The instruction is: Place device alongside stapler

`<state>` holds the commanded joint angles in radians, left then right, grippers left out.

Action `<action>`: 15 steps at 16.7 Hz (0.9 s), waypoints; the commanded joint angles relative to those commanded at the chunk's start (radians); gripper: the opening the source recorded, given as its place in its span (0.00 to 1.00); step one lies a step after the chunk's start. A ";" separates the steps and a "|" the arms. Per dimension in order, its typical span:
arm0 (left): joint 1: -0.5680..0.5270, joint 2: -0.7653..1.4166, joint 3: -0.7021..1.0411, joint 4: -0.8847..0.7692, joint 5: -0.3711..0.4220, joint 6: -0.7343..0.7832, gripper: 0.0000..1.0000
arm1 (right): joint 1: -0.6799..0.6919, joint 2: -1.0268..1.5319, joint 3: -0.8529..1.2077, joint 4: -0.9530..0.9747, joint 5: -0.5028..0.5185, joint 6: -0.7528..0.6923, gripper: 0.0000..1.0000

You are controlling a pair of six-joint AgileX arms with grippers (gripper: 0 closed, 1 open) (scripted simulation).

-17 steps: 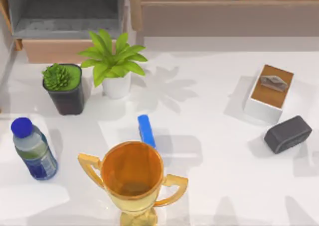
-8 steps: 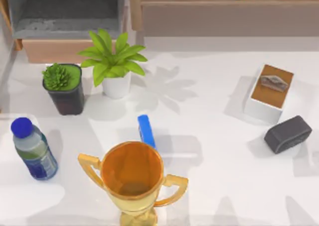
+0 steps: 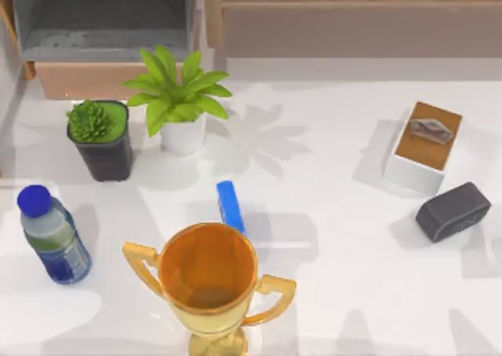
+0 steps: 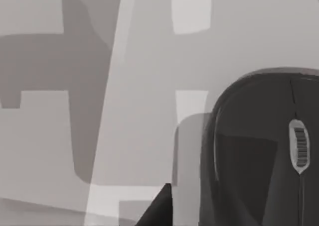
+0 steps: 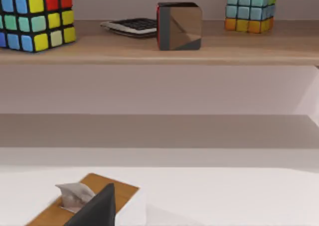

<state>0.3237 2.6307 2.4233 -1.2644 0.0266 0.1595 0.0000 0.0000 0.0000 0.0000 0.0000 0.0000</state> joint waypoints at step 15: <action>0.001 0.000 0.000 0.000 0.000 0.002 0.00 | 0.000 0.000 0.000 0.000 0.000 0.000 1.00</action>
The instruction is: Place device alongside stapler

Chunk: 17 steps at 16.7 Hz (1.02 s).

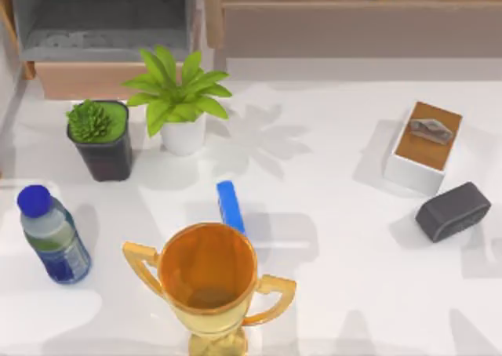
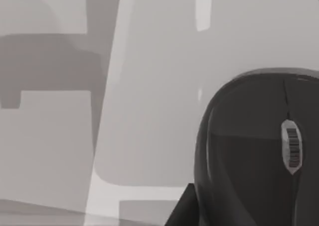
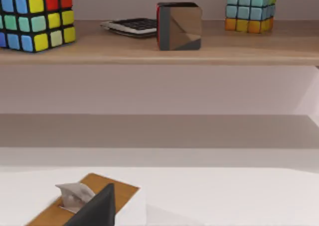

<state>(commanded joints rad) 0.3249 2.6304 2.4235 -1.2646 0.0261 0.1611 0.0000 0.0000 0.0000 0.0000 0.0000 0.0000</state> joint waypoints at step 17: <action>-0.321 -0.442 -0.038 -0.076 -0.065 -0.417 0.00 | 0.000 0.000 0.000 0.000 0.000 0.000 1.00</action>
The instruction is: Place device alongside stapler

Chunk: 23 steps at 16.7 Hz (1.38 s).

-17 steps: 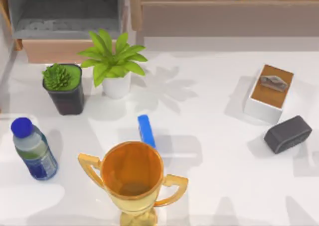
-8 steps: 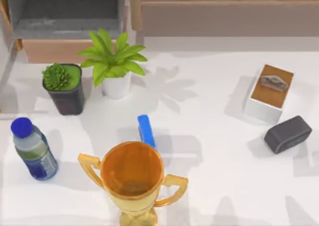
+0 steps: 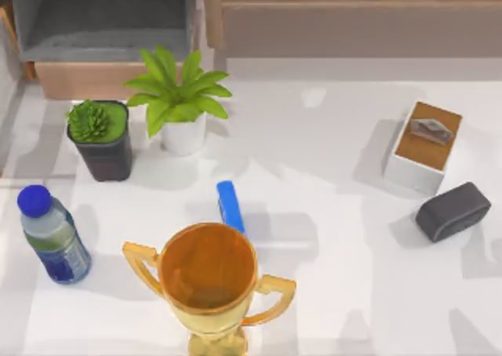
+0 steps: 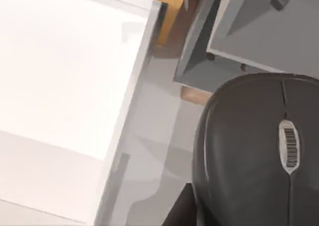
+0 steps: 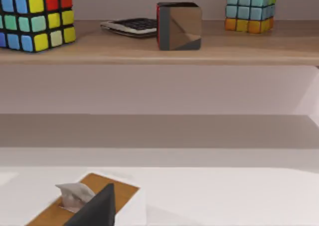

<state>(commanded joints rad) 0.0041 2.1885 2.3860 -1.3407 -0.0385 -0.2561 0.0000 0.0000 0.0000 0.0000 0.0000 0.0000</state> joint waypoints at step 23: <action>-0.873 0.148 -0.419 0.204 -0.034 -0.604 0.00 | 0.000 0.000 0.000 0.000 0.000 0.000 1.00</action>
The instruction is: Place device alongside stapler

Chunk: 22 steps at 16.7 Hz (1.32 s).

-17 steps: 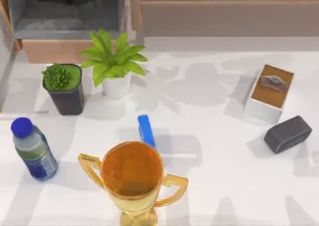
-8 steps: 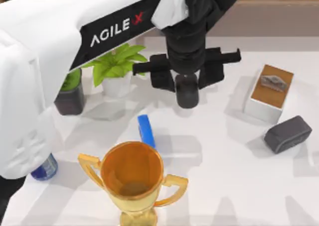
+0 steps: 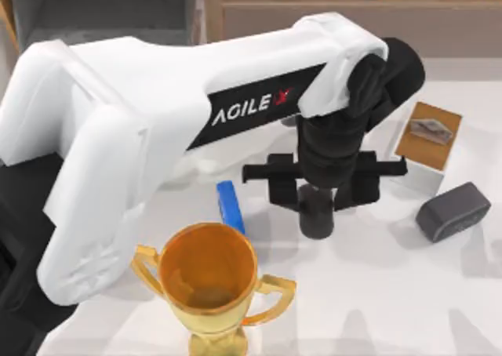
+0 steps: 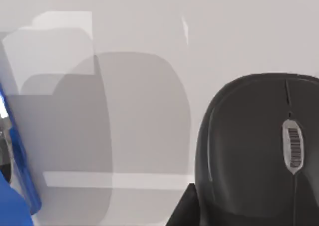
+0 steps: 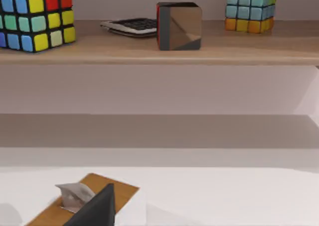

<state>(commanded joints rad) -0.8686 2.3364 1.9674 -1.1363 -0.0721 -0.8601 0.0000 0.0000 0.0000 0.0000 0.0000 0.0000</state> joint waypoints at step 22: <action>0.028 -0.037 0.001 0.032 -0.040 0.029 0.00 | 0.000 0.000 0.000 0.000 0.000 0.000 1.00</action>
<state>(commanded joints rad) -0.8403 2.2995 1.9683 -1.1044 -0.1126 -0.8307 0.0000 0.0000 0.0000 0.0000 0.0000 0.0000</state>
